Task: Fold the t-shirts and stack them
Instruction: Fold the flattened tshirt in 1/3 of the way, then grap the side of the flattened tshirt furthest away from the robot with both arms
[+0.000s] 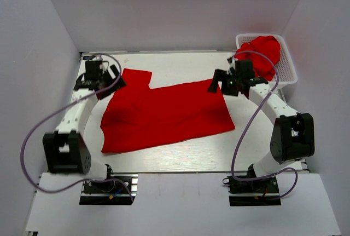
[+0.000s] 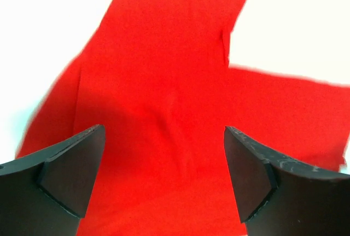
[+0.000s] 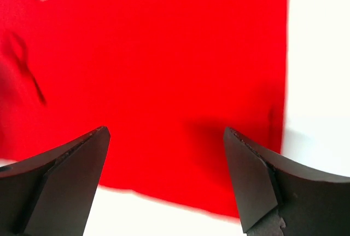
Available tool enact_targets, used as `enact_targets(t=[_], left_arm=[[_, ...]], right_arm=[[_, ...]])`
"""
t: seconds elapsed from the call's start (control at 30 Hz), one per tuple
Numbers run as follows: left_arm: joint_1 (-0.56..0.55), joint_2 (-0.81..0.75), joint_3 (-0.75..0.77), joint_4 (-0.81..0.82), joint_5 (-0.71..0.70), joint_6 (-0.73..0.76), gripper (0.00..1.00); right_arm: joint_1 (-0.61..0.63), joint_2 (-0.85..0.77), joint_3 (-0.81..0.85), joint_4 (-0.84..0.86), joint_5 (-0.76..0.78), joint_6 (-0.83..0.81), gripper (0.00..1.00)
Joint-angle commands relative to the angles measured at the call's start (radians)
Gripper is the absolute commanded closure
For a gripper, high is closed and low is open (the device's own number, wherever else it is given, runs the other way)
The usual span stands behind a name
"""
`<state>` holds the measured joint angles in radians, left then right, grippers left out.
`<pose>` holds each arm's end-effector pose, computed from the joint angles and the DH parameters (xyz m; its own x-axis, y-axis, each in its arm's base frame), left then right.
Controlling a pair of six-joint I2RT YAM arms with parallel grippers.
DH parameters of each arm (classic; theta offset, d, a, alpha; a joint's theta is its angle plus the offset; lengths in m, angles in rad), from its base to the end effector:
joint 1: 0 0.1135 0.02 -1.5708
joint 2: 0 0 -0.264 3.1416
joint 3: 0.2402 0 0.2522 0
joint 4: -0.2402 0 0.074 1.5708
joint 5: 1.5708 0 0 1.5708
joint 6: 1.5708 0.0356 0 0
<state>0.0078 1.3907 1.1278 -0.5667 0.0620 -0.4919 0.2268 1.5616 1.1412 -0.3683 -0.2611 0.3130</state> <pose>0.2988 0.0001 0.2867 -0.6663 -0.4766 -0.5735 -0.3184 0.8773 -0.3592 0.3313 0.0859 0.2554 -0.7792 0.1255 -0.6141 -0.1625 0.9058 0.3912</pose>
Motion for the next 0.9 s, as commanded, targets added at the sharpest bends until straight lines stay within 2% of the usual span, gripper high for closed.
enact_targets(t=[0.0,0.07,0.1,0.13,0.3,0.4,0.43,0.6,0.8,0.87], left_arm=[[0.012,0.224,0.187,0.073,-0.039,0.076,0.0],[0.012,0.347,0.292,0.073,-0.05,0.102,0.0],[0.012,0.408,0.41,0.061,-0.059,0.114,0.0],[0.012,0.53,0.468,0.05,-0.059,0.133,0.0],[0.012,0.858,0.9,-0.03,-0.136,0.173,0.0],[0.012,0.982,1.007,0.008,-0.107,0.254,0.0],[0.012,0.999,1.007,0.06,-0.085,0.263,0.0],[0.012,1.054,1.038,0.096,-0.038,0.283,0.0],[-0.018,1.045,0.963,0.096,-0.089,0.329,0.0],[-0.019,1.045,0.94,0.084,-0.09,0.338,0.04]], right_arm=[[-0.003,0.072,0.118,0.129,0.1,-0.003,0.1],[-0.001,0.17,0.181,0.085,0.134,-0.023,0.1],[0.002,0.196,0.281,0.065,0.167,-0.029,0.1],[-0.001,0.274,0.316,0.051,0.174,-0.041,0.1],[-0.003,0.422,0.561,-0.024,0.258,-0.101,0.1],[-0.001,0.54,0.676,-0.034,0.312,-0.133,0.1],[-0.003,0.558,0.724,-0.044,0.315,-0.138,0.1],[-0.004,0.692,0.859,-0.044,0.332,-0.172,0.1],[-0.006,0.718,0.868,-0.008,0.367,-0.175,0.1],[-0.004,0.716,0.858,0.0,0.367,-0.17,0.1]])
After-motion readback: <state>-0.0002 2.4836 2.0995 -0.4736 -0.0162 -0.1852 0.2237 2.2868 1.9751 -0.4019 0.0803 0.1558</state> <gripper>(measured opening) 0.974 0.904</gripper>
